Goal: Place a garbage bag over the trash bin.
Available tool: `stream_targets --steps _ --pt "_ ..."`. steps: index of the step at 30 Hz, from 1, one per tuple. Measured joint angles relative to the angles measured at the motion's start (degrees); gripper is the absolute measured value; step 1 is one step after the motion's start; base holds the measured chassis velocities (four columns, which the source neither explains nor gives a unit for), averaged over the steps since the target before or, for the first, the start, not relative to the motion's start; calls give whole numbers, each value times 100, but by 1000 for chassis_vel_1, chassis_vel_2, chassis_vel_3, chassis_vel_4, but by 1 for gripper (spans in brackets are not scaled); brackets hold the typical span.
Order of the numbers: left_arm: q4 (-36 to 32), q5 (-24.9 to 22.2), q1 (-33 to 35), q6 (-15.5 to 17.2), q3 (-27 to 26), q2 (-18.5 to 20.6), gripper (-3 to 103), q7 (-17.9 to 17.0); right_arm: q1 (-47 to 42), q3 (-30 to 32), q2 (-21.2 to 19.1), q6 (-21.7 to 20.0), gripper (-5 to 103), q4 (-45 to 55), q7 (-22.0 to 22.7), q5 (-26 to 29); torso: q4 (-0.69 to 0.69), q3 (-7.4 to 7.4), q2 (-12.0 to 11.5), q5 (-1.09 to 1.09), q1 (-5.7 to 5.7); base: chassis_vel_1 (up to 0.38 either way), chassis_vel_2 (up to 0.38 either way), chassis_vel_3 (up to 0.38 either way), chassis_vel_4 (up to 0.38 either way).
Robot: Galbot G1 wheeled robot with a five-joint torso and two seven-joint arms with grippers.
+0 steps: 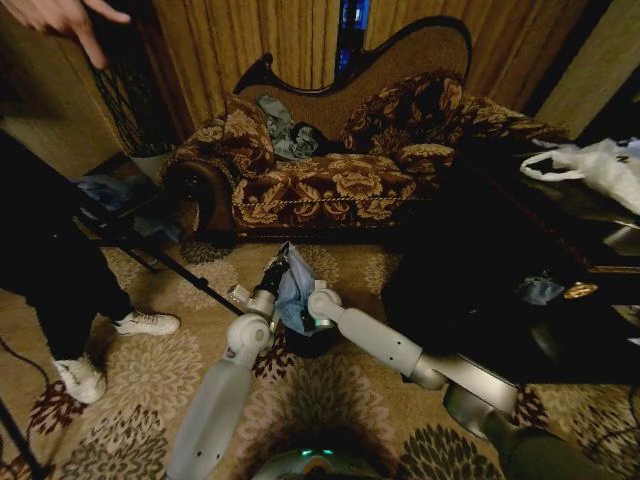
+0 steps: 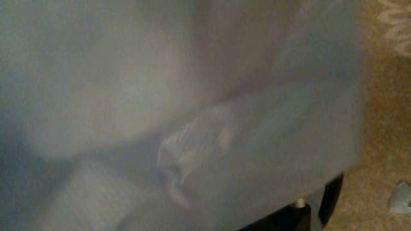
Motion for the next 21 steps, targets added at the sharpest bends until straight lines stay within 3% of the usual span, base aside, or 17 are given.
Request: stream_targets --steps 8,10,12,14,16,21 --pt "19 7 39 -21 -27 -5 0 -11 -111 127 40 35 0 21 -2 -92 0 0 0 0 0 0 0 0 0" --pt "19 49 50 -22 -27 -10 0 -15 -98 222 -28 57 11 211 82 101 0 0 0 0 0 0 0 0 0" --pt "19 61 51 -20 -26 -11 0 -20 -89 258 -57 71 11 302 139 205 0 0 0 0 0 0 0 0 0" --pt "34 83 48 -15 -24 -23 0 -39 -75 328 -179 103 27 632 305 499 0 -1 0 1 -1 0 0 0 0" --pt "52 91 41 -15 -20 -27 0 -47 -73 335 -250 106 27 760 344 576 0 -1 0 0 -1 0 0 0 0" --pt "113 127 33 -19 -8 -45 0 -50 -105 313 -541 120 49 1357 596 768 0 -1 1 1 -1 0 0 0 0"
